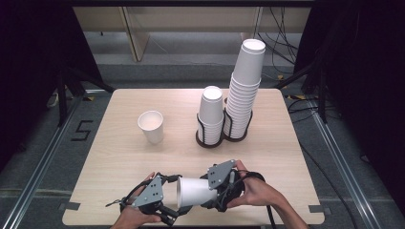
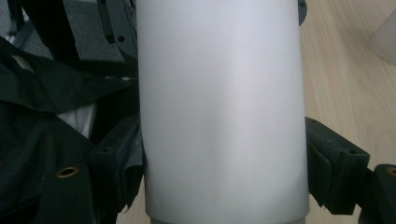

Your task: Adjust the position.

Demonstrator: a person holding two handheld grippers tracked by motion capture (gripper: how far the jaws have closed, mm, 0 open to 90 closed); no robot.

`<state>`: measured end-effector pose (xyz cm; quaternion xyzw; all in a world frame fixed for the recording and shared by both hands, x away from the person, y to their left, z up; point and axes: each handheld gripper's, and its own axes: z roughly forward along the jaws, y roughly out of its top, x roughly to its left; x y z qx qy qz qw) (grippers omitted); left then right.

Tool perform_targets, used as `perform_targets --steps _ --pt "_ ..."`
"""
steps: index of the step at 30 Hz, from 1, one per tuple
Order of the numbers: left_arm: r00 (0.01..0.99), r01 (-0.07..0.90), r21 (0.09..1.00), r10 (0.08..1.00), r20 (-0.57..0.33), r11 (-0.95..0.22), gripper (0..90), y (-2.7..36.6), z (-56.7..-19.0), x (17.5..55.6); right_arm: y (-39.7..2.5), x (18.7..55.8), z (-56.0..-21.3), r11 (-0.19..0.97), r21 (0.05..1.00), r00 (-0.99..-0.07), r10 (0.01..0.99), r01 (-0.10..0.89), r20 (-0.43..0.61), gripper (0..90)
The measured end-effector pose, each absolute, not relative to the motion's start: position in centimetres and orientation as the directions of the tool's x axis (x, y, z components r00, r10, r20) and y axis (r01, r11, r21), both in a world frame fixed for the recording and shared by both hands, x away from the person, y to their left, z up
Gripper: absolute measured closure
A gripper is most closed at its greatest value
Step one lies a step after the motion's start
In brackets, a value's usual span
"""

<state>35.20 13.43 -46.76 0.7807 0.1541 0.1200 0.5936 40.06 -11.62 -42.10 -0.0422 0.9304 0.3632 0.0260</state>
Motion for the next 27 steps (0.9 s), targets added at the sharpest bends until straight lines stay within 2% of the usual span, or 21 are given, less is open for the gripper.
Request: perform_targets --steps 7,10,17,20,23,27 --pt "0.917 0.113 0.976 0.398 -0.031 -0.184 5.5 13.5 -46.7 35.2 -11.6 40.2 -42.4 0.701 0.708 -0.997 -0.060 -0.083 -0.057 23.6" --pt "0.920 0.100 0.978 0.392 -0.021 -0.182 7.6 13.7 -46.5 35.3 -11.6 40.3 -42.5 0.687 0.724 -0.998 -0.051 -0.058 -0.032 23.9" --pt "0.928 0.073 0.970 0.372 0.019 -0.233 13.1 13.5 -46.3 35.1 -11.6 40.3 -43.0 0.713 0.700 -0.999 -0.044 -0.051 -0.028 23.2" --pt "0.924 0.073 0.965 0.381 0.028 -0.250 13.9 13.3 -46.3 34.9 -11.4 40.3 -43.2 0.731 0.680 -0.999 -0.029 -0.053 -0.046 21.6" --pt "0.921 0.069 0.958 0.387 0.046 -0.277 14.7 13.2 -46.2 34.8 -11.1 40.2 -43.3 0.753 0.655 -0.997 -0.001 -0.054 -0.080 15.8" --pt "0.917 0.074 0.953 0.396 0.051 -0.294 15.0 13.1 -46.0 34.8 -10.8 39.6 -42.8 0.764 0.644 -0.994 0.019 -0.053 -0.104 16.2"
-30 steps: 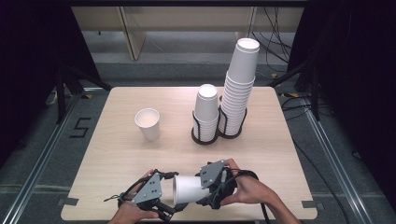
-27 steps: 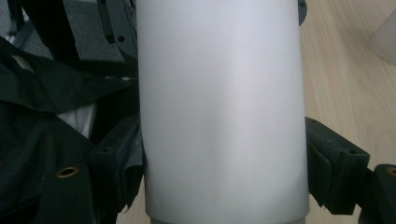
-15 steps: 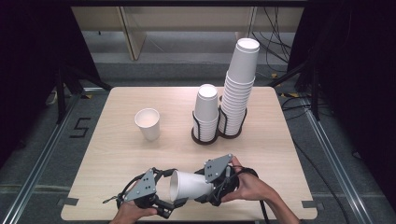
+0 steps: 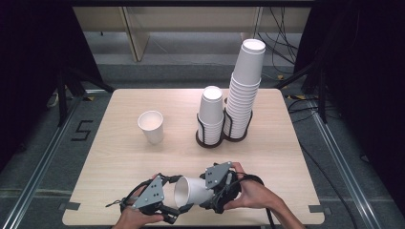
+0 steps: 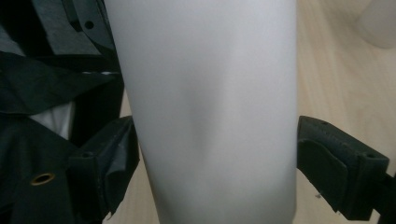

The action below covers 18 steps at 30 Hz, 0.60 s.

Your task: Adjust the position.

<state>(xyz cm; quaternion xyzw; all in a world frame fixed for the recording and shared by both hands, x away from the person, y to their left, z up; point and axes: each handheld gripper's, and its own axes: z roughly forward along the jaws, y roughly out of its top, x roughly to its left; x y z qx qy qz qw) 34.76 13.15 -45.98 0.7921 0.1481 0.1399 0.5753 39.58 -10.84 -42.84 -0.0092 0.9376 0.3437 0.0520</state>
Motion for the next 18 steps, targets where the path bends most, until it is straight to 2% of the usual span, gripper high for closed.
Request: perform_targets --steps 3,7,8,13,16,18 --pt "0.916 0.077 0.943 0.397 0.062 -0.324 15.1 13.1 -45.8 34.7 -10.6 39.3 -42.4 0.780 0.618 -0.986 0.013 -0.093 -0.165 16.0" --pt "0.917 0.081 0.923 0.392 0.080 -0.377 15.2 13.0 -45.7 34.7 -10.1 38.6 -42.2 0.806 0.582 -0.982 0.011 -0.104 -0.190 16.0" --pt "0.915 0.086 0.923 0.395 0.076 -0.376 15.2 12.9 -45.7 34.6 -10.1 38.4 -42.3 0.817 0.571 -0.982 0.034 -0.081 -0.187 16.0" --pt "0.920 0.081 0.909 0.381 0.089 -0.409 15.2 12.6 -45.6 34.5 -9.5 38.4 -43.4 0.843 0.527 -0.984 -0.010 -0.104 -0.179 17.0" --pt "0.922 0.084 0.901 0.377 0.092 -0.426 14.8 12.5 -45.8 34.4 -9.3 38.5 -43.8 0.844 0.524 -0.985 -0.031 -0.117 -0.169 23.5" --pt "0.922 0.075 0.899 0.374 0.103 -0.431 13.5 12.5 -45.8 34.4 -9.4 38.2 -44.1 0.846 0.528 -0.991 -0.002 -0.074 -0.135 24.1"
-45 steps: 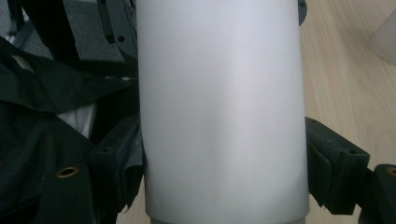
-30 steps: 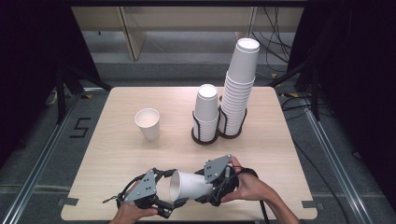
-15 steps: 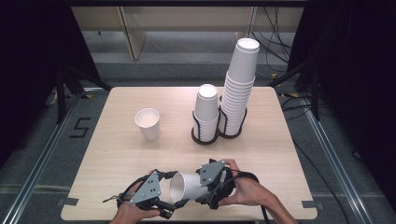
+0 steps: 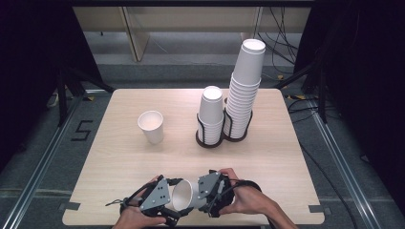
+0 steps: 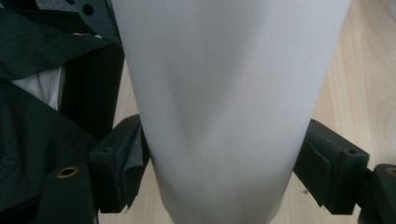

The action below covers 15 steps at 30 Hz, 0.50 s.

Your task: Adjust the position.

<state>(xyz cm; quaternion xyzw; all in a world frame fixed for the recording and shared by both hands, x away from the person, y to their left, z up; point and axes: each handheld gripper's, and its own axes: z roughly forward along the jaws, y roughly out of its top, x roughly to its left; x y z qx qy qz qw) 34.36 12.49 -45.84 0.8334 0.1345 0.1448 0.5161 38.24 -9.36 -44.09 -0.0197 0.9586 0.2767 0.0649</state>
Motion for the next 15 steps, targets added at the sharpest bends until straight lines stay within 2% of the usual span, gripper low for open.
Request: perform_targets --steps 4,8,10,15 --pt "0.912 0.090 0.941 0.406 0.054 -0.326 7.8 12.8 -46.0 34.6 -9.6 39.2 -44.3 0.796 0.592 -0.989 -0.057 -0.127 -0.135 24.0" --pt "0.904 0.122 0.963 0.427 -0.007 -0.242 7.2 13.2 -46.0 34.9 -10.4 39.8 -44.2 0.718 0.692 -0.997 -0.022 -0.067 -0.074 24.1" --pt "0.900 0.137 0.969 0.434 -0.035 -0.205 6.8 13.3 -46.1 34.9 -10.6 39.9 -44.2 0.691 0.722 -0.999 -0.016 -0.037 -0.036 24.1" --pt "0.891 0.176 0.977 0.442 -0.107 -0.117 6.1 13.2 -46.4 35.0 -10.7 40.1 -44.3 0.650 0.760 -1.000 -0.015 -0.022 -0.016 24.1"
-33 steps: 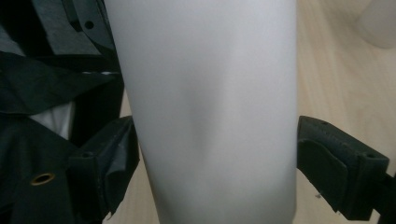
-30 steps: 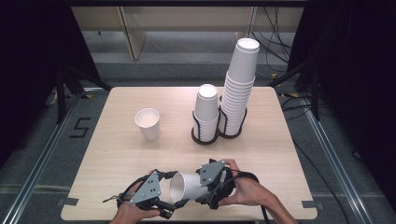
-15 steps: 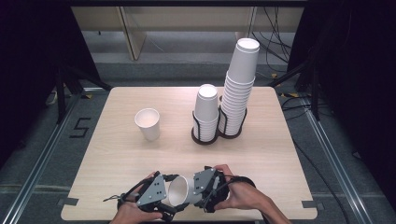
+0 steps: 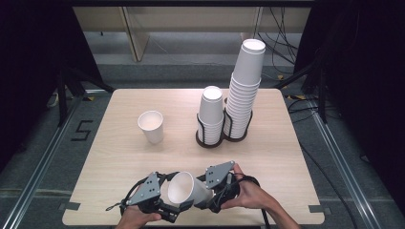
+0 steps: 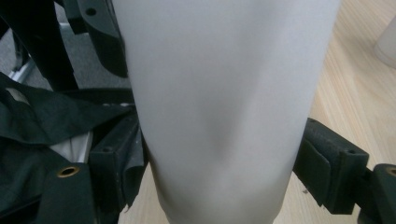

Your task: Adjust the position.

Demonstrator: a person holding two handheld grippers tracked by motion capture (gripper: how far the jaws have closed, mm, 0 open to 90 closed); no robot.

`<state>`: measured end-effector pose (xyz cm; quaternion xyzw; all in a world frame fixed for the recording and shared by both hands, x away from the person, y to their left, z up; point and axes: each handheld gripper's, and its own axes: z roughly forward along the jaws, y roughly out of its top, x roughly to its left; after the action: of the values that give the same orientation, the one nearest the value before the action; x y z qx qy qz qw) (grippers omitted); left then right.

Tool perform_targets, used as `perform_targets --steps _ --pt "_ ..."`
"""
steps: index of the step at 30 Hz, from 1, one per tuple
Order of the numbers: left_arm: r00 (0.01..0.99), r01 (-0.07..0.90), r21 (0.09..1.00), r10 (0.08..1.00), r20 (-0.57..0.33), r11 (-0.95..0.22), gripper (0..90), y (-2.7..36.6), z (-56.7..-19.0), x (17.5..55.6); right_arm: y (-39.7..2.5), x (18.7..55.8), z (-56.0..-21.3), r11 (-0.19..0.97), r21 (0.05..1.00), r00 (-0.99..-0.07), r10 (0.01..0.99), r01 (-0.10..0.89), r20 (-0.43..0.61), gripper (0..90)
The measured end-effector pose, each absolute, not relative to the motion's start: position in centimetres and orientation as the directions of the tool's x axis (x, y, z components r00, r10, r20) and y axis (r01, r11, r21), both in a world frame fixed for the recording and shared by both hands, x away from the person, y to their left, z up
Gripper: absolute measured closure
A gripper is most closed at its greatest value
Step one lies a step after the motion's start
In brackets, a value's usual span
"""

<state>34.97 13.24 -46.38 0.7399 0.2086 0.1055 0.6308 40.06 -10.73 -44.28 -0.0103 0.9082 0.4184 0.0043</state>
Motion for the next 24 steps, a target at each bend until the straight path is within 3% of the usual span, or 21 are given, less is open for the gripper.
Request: perform_targets --steps 8,14,20,24 --pt "0.880 0.169 0.980 0.463 -0.104 -0.101 6.3 13.33 -46.33 34.93 -11.12 40.33 -44.08 0.611 0.792 -1.000 -0.008 -0.004 0.001 24.0" --pt "0.890 0.138 0.982 0.452 -0.064 -0.132 12.5 13.33 -46.06 34.79 -10.78 40.18 -44.28 0.628 0.778 -1.000 0.005 0.009 0.007 23.4" --pt "0.884 0.114 0.981 0.467 -0.027 -0.160 15.1 12.98 -46.05 34.65 -10.54 40.25 -44.69 0.664 0.746 -0.998 0.070 0.051 0.007 15.9" --pt "0.872 0.129 0.977 0.489 -0.031 -0.167 15.3 13.34 -45.64 34.59 -10.79 40.42 -44.78 0.681 0.729 -0.994 0.106 0.069 -0.005 16.2"
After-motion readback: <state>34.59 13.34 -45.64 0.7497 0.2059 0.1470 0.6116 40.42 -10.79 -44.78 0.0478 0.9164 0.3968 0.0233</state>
